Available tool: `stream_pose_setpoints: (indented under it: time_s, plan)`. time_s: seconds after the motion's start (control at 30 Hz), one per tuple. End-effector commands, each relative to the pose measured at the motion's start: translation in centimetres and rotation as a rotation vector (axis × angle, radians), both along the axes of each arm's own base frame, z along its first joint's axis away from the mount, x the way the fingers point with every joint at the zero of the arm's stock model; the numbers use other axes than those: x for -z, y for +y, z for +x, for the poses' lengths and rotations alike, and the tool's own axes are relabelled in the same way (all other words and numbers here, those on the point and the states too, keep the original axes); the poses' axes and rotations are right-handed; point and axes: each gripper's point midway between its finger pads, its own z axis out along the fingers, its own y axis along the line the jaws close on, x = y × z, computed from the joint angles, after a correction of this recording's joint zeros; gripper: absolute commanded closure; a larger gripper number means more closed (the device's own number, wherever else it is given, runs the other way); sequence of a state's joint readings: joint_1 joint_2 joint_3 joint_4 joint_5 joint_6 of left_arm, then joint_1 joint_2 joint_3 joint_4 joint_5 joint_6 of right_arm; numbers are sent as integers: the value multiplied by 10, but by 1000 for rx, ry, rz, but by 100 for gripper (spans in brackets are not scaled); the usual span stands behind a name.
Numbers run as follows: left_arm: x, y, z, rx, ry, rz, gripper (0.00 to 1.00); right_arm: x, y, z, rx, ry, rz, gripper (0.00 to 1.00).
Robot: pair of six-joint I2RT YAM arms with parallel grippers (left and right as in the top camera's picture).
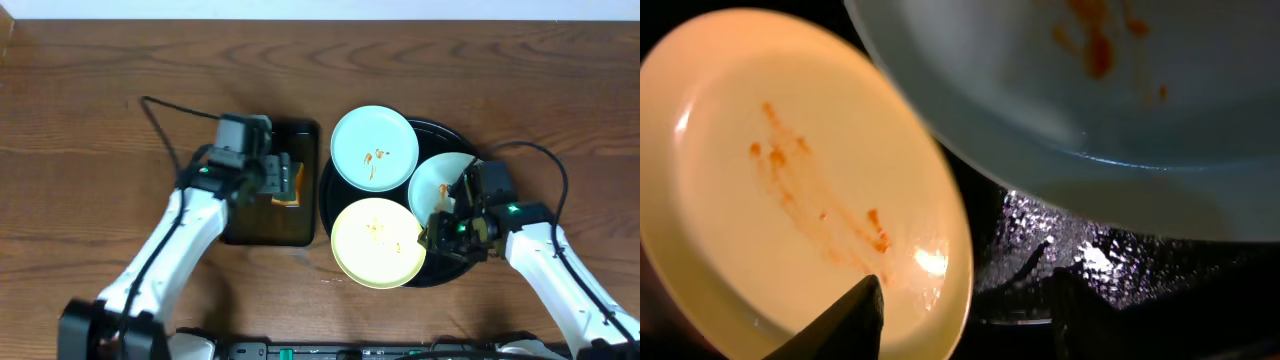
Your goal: Clean dirty plates on tray and stack at the side
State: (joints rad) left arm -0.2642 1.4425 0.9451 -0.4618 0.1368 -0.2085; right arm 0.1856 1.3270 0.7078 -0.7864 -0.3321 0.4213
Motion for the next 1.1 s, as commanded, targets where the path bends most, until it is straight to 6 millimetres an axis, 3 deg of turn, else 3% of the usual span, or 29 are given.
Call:
stream_pose_setpoints:
  time_s: [0.0,0.2,0.4,0.6,0.93,1.07]
  plan:
    - [15,-21,7,62,16,3,21,17,3,-4,29,20,11,53]
    - [39,-33,9,91,52,13,21,36,4,-10,59,44,23,64]
    - [55,-35,7,97,88,25,25,40,4,-9,59,29,27,71]
    - [59,-35,6,97,101,29,26,39,6,-6,79,24,33,83]
    - [65,-31,2,93,115,42,26,37,26,-1,2,-33,37,96]
    - [67,-24,3,74,109,80,27,38,23,0,33,-30,21,99]
